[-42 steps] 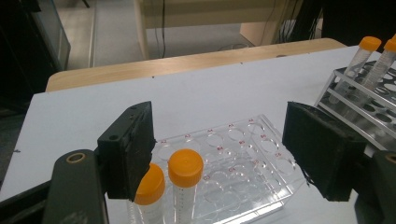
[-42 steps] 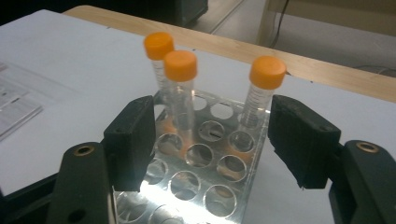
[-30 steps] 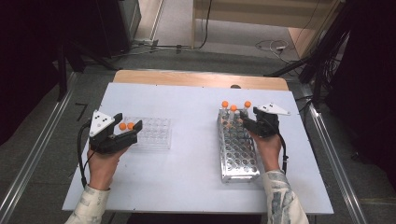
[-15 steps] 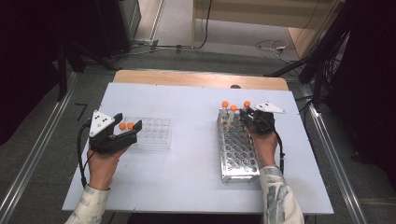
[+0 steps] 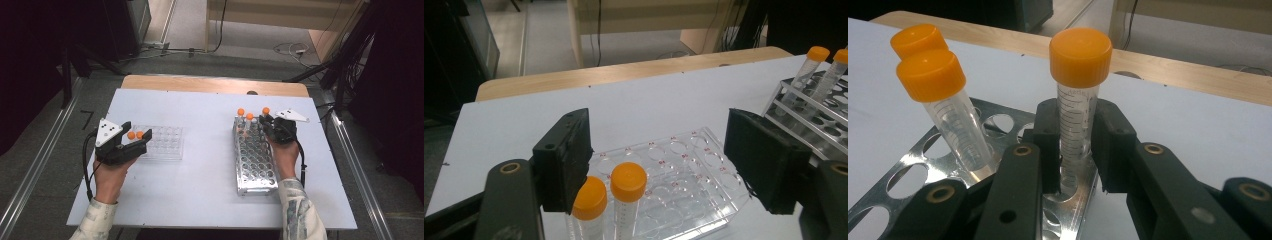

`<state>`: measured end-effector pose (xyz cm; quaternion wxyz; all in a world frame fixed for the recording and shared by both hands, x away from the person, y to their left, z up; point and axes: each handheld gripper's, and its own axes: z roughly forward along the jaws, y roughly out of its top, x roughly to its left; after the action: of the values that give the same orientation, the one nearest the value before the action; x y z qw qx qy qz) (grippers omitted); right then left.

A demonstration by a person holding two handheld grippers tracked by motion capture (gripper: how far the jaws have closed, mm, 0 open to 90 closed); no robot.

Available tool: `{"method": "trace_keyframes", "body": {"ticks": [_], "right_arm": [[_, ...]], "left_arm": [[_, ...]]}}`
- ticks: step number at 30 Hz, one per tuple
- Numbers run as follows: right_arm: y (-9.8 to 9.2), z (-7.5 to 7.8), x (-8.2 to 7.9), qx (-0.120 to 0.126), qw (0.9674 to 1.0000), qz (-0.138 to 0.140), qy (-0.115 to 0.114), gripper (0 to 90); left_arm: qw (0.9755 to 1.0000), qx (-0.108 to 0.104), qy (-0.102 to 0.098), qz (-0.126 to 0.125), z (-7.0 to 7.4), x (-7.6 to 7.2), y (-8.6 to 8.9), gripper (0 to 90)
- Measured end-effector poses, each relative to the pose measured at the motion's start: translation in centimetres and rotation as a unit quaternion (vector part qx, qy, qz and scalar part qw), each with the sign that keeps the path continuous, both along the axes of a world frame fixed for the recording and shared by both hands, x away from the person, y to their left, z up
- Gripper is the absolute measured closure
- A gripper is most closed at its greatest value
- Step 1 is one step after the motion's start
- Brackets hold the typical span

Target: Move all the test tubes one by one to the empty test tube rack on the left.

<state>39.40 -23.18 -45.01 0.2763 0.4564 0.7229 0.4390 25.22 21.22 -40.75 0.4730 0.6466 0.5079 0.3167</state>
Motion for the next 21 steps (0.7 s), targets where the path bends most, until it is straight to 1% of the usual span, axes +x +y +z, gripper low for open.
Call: {"method": "trace_keyframes", "body": {"ticks": [4,7,14,18,21], "right_arm": [[0.0,0.2,-0.1,0.004,1.0,-0.002,-0.007,72.2],[0.0,0.4,-0.1,-0.002,1.0,0.0,-0.007,72.2],[0.2,2.1,-0.7,-0.008,0.9994,0.001,-0.032,72.4],[0.1,2.5,-0.9,-0.005,0.9993,-0.002,-0.036,72.5],[-0.1,3.1,-1.1,-0.002,0.9991,0.001,-0.043,72.5]], "left_arm": [[1.0,0.0,0.001,0.001,0.0,0.0,0.0,25.6],[1.0,0.001,0.001,0.001,0.0,0.0,-0.1,25.5],[1.0,0.0,0.001,0.001,0.0,0.0,0.0,25.5],[1.0,0.0,-0.001,0.002,0.0,0.0,0.0,24.5],[1.0,-0.001,0.0,0.001,0.0,0.0,0.1,23.4]]}}
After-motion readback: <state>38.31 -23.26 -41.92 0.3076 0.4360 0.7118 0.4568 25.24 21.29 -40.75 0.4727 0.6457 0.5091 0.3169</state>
